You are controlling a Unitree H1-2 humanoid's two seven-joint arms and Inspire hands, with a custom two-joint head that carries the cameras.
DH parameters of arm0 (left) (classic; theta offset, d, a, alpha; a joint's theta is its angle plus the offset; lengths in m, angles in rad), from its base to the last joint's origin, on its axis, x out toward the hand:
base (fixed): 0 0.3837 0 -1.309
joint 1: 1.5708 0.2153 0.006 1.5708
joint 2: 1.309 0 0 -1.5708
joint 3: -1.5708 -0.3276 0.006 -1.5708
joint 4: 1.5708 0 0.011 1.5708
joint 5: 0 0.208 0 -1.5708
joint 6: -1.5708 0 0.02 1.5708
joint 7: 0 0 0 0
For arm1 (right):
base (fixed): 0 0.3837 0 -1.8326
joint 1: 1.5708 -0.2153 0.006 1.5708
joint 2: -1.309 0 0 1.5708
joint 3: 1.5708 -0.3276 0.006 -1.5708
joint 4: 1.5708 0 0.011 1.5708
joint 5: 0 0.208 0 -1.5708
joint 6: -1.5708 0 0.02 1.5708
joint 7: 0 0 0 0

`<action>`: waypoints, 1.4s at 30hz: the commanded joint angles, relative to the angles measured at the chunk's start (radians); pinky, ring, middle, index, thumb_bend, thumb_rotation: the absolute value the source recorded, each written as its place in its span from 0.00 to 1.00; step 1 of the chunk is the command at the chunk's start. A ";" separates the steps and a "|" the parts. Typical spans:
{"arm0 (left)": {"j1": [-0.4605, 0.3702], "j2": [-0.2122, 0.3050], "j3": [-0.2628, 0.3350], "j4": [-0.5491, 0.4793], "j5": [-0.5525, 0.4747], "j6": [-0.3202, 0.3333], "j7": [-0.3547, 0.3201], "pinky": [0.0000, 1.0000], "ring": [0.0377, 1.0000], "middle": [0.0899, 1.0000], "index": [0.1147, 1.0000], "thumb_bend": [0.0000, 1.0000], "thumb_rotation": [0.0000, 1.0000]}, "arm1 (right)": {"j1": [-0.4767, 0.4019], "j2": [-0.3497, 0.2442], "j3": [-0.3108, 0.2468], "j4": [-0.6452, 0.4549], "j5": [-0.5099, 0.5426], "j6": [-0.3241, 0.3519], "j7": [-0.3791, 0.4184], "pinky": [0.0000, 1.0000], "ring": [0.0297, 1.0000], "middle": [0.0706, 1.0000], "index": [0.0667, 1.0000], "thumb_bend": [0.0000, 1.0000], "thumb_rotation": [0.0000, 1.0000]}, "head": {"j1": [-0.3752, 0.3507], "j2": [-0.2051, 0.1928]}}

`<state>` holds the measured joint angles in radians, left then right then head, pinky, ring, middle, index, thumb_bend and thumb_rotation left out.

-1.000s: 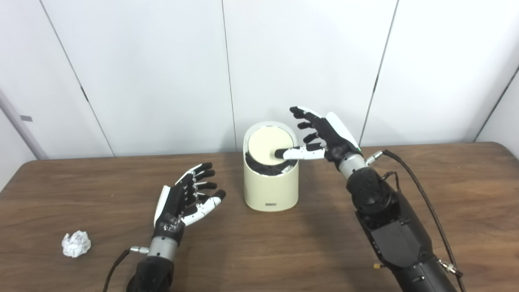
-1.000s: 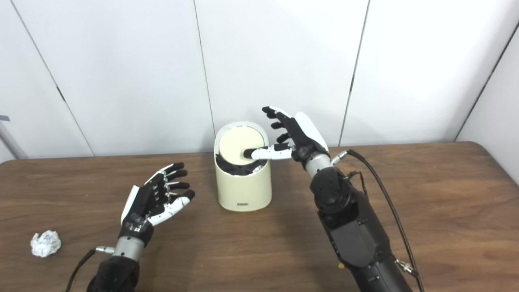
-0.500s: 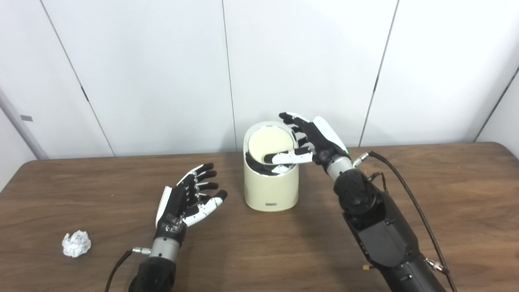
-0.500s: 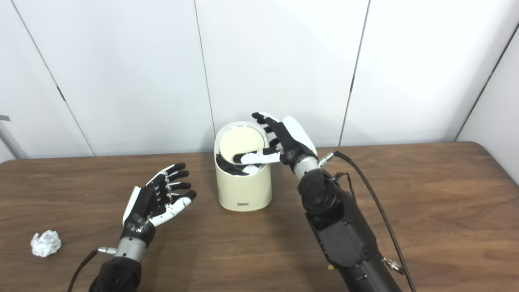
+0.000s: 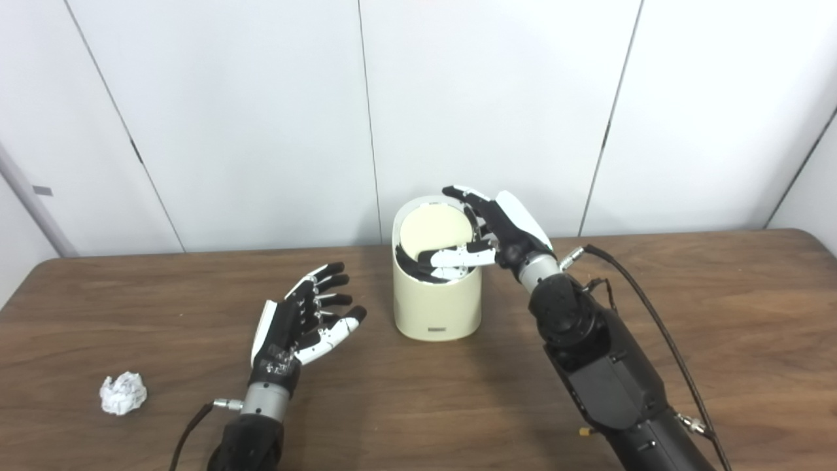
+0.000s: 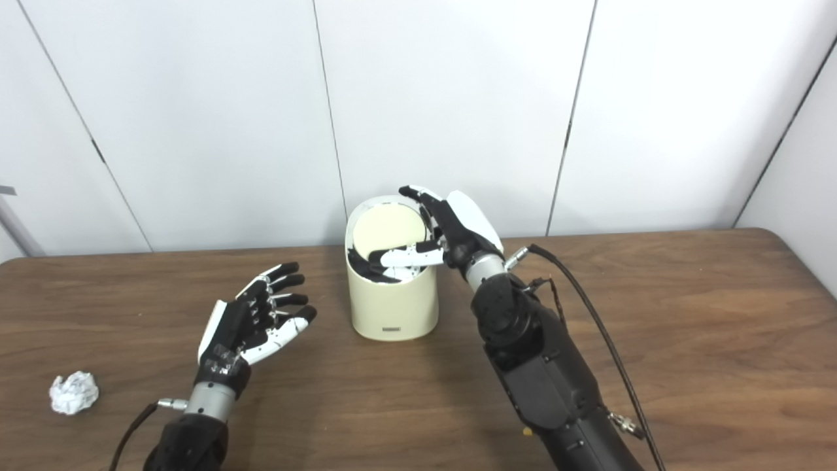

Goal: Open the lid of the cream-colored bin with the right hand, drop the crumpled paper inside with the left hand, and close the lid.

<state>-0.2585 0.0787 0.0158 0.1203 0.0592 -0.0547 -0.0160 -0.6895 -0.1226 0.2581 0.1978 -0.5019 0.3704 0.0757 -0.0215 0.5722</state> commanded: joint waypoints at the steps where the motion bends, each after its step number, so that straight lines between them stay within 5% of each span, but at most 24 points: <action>1: -0.025 0.007 0.003 -0.047 -0.003 -0.017 0.002 0.53 0.68 0.78 0.80 0.64 0.17 | -0.059 -0.007 0.003 -0.009 -0.018 -0.010 -0.007 0.65 0.83 0.89 0.86 0.79 0.41 | 0.001 0.001; 29: -0.019 0.010 0.002 -0.061 -0.002 0.000 -0.004 0.53 0.69 0.78 0.80 0.64 0.19 | -0.060 -0.024 -0.024 0.014 -0.028 0.097 -0.001 0.72 0.86 0.89 0.87 0.65 0.35 | -0.003 0.014; 42: -0.018 0.008 0.004 -0.068 -0.009 0.010 -0.004 0.53 0.69 0.78 0.80 0.64 0.18 | -0.043 -0.054 0.015 0.028 -0.052 0.087 -0.011 0.72 0.84 0.87 0.85 0.81 0.11 | -0.002 0.020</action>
<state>-0.2541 0.0818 0.0174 0.0886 0.0594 -0.0281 -0.0193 -0.7352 -0.1373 0.2641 0.2063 -0.5083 0.4386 0.0642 -0.0230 0.5921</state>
